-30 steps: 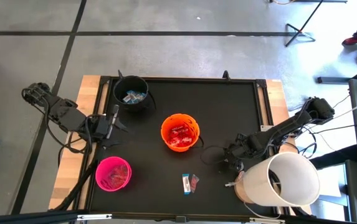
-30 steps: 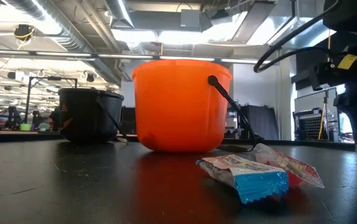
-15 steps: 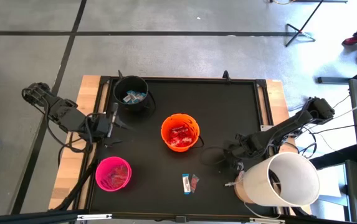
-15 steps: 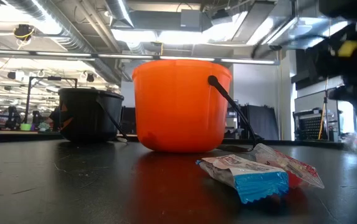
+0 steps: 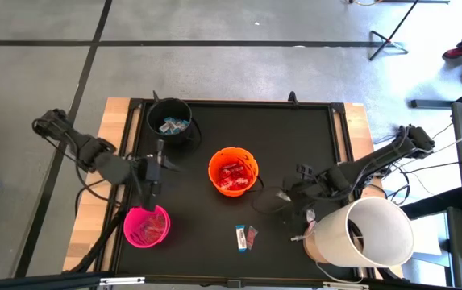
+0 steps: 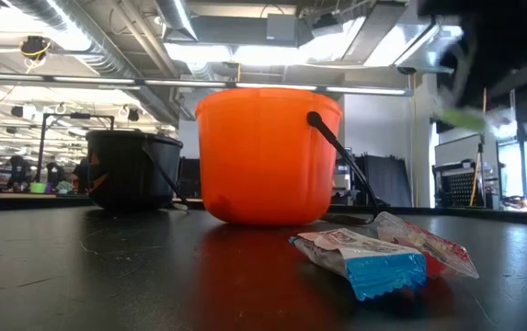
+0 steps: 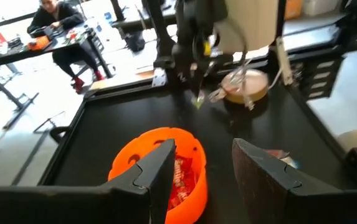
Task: Sort candy
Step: Put the transparent candy into the pink bucket
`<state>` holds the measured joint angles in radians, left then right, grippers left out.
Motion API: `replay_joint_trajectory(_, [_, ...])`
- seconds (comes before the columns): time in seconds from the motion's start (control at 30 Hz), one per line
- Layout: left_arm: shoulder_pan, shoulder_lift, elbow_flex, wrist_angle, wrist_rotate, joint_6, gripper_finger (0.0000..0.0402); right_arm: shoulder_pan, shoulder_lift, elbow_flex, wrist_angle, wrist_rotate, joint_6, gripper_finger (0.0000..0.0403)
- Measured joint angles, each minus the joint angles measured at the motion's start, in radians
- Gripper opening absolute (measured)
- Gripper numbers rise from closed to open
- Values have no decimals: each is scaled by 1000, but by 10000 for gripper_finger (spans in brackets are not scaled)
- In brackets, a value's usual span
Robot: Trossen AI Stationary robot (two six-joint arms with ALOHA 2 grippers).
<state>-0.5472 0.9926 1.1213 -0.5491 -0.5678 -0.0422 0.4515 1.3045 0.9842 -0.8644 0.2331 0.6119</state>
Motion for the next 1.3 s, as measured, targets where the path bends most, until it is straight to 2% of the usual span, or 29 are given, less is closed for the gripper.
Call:
replay_joint_trajectory(0.13, [0, 63, 0, 1, -48, 0, 152, 0, 0, 83, 19, 75, -47, 1])
replay_joint_trajectory(0.23, [0, 115, 0, 23, -70, -3, 152, 0, 0, 127, 105, 133, -102, 1])
replay_joint_trajectory(0.4, [0, 216, 0, 173, -173, -13, 152, 0, 0, 143, 402, 222, -233, 0])
replay_joint_trajectory(0.57, [21, 293, 0, 301, -147, 20, 155, 0, 9, 143, 680, 291, -394, 0])
replay_joint_trajectory(0.8, [61, 327, 0, 418, -119, 35, 206, 0, 11, 143, 875, 290, -540, 0])
replay_joint_trajectory(1.0, [117, 345, 0, 594, -9, 53, 252, -31, 78, 143, 1059, 246, -626, 0])
replay_joint_trajectory(1.3, [161, 375, 0, 609, 13, -1, 265, -108, 172, 143, 1239, 124, -644, 0])
